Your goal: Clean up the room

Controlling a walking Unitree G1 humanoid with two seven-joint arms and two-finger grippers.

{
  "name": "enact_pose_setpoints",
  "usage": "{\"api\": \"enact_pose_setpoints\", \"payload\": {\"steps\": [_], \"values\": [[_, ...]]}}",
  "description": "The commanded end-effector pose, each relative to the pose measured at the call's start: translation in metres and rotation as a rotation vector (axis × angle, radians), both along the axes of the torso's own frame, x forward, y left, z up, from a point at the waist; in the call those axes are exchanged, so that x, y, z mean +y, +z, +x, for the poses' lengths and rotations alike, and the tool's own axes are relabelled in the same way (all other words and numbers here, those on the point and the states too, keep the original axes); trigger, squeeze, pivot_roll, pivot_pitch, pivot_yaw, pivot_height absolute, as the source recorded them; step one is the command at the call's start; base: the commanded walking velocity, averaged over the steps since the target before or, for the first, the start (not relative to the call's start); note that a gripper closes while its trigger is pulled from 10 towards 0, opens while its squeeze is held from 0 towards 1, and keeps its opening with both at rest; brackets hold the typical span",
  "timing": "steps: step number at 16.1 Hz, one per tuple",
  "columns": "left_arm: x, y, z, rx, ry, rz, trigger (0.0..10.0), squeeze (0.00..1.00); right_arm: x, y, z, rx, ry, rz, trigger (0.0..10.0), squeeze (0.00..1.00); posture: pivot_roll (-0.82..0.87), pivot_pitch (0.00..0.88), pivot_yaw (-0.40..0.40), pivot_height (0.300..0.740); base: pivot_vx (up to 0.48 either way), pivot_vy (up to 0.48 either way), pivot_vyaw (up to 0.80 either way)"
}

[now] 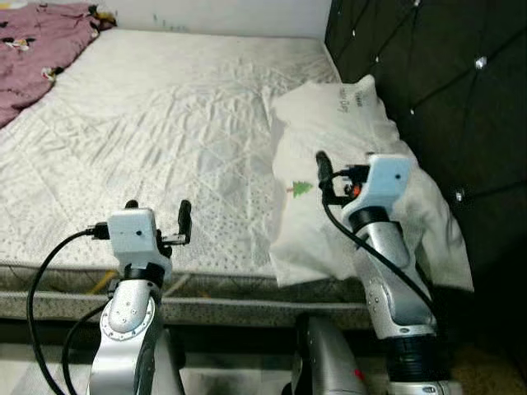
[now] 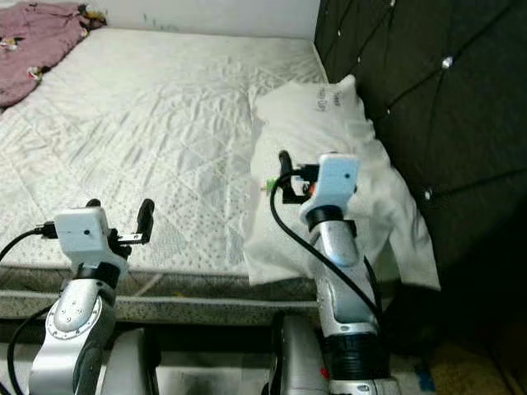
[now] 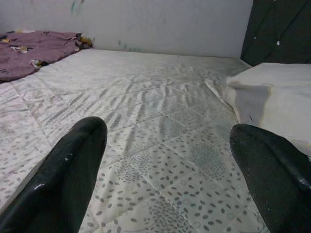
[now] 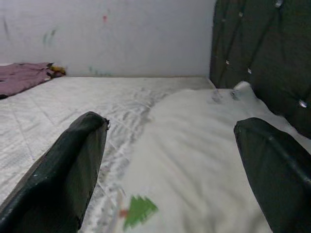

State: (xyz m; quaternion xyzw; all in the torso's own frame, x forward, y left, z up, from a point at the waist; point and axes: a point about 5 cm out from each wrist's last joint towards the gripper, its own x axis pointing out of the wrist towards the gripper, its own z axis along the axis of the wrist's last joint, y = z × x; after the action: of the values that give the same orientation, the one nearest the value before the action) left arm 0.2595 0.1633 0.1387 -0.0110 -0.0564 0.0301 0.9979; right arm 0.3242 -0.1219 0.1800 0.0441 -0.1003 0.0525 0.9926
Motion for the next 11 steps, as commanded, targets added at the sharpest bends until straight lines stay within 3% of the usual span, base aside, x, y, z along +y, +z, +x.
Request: {"api": "enact_pose_setpoints", "payload": {"steps": [1, 11], "values": [[0.0009, 0.0005, 0.001, -0.001, 0.003, 0.002, 10.0, 0.0, -0.0052, 0.001, 0.0022, 0.008, -0.016, -0.001, 10.0, 0.0, -0.03, 0.071, -0.062, 0.589, 0.0, 0.0, 0.0], [-0.0016, 0.0005, 0.0056, 0.001, -0.014, -0.004, 10.0, 0.0, -0.0106, -0.0027, 0.0045, 0.035, -0.059, -0.029, 10.0, 0.0, -0.03, 0.051, -0.055, 0.69, 0.0, 0.0, 0.0]]}}
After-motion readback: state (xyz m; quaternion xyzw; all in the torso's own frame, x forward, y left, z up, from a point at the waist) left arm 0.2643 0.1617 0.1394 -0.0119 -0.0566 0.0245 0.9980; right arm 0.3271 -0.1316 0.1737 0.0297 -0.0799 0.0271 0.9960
